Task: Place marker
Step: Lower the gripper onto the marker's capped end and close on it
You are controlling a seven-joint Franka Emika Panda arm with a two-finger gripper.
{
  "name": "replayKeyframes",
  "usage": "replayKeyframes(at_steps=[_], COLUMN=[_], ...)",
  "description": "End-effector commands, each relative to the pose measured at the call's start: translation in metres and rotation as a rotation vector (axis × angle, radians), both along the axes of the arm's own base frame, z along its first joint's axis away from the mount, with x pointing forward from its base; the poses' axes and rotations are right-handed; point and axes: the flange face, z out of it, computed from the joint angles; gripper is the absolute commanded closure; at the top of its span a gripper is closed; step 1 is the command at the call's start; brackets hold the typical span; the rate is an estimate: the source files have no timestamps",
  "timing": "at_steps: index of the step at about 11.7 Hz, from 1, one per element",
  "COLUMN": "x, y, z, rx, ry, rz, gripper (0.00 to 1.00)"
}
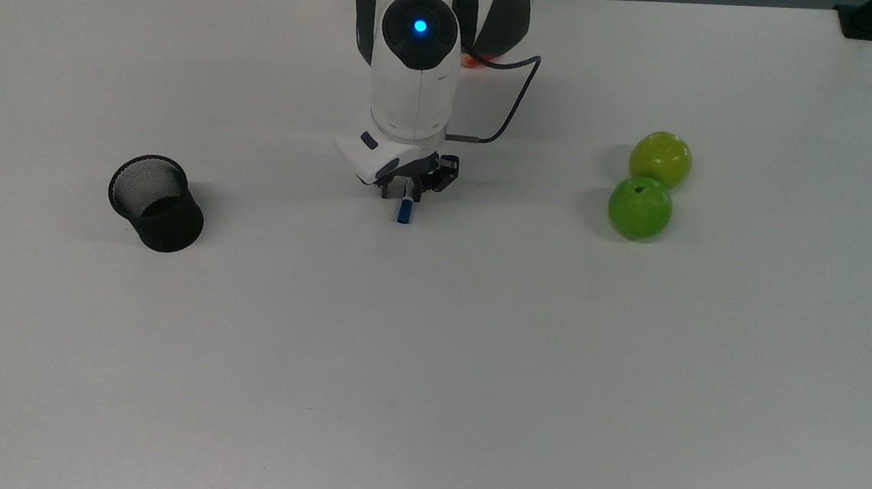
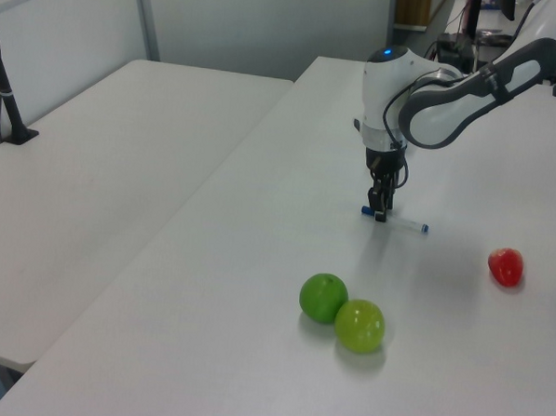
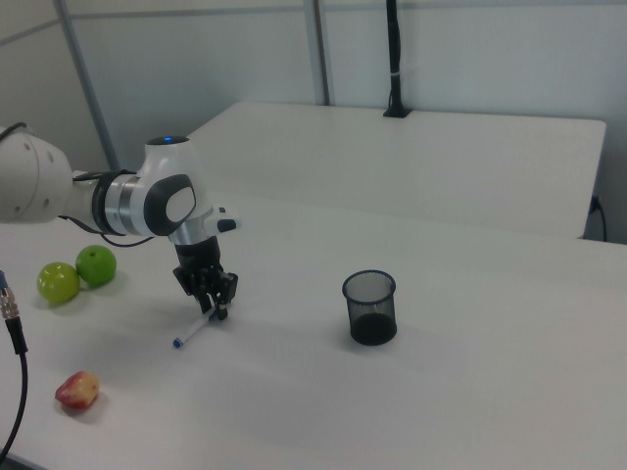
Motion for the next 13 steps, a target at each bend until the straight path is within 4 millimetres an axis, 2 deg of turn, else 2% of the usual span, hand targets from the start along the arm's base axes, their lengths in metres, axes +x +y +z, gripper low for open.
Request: replayKeyframes(at_steps=[1,4,8,13], x=[0.0,0.0,-0.001,0.0], y=[0.004,0.004,0.005,0.002], z=[-0.002,0.0,0.007,0.062], rx=[-0.008,-0.008,-0.007,-0.018], ry=[-0.021,-0.023,-0.025,-0.003], rz=[0.002,0.0,0.0,-0.012], gripper=[0.77,0.87,0.88,0.88])
